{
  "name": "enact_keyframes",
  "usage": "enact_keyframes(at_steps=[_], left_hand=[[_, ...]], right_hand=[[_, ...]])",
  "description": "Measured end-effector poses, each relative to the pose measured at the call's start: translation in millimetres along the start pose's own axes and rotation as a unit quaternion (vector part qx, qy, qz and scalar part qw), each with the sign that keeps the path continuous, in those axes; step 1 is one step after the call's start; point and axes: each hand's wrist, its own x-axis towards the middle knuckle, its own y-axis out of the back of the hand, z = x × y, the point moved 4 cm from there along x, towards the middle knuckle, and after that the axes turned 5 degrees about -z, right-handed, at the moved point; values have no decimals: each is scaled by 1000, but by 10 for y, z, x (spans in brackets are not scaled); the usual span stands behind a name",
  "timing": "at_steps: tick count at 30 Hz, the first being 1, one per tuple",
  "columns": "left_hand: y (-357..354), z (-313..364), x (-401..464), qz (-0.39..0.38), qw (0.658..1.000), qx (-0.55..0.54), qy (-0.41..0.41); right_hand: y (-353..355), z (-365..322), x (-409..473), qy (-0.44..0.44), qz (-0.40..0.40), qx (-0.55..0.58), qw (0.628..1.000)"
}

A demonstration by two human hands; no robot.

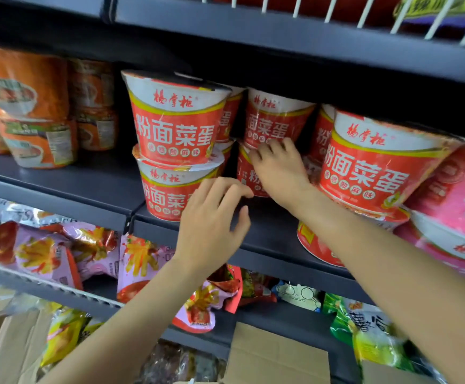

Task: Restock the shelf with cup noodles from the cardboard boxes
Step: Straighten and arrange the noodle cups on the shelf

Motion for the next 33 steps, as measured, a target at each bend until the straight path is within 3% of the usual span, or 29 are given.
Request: enact_keyframes(at_steps=[3,6,8,11,17,22,29,33], left_hand=[[-378,-9,56,-81,990,-58,101],[-733,-160,109,-142,951,-133,239],[-930,-255,211,-147,936,-154,281],[-1123,-382,439,-115,934,-175,291],[-1342,-388,722,-104,945,-120,288],[-1365,-441,808,-64,953,-32,293],[-1379,-633,836,-98,956,-67,270],[-1379,-571,762,-118,957,7,264]], right_hand=[[-48,-26,-93,42,34,11,998],[-45,31,-60,-17,-30,46,998],[-63,100,-40,-87,-60,77,991],[-146,194,18,-162,-115,208,958],[-128,235,77,-146,-131,238,951],[-30,246,104,-121,-109,255,953],[-108,244,32,-172,-52,302,936],[-109,321,81,-257,25,391,884]])
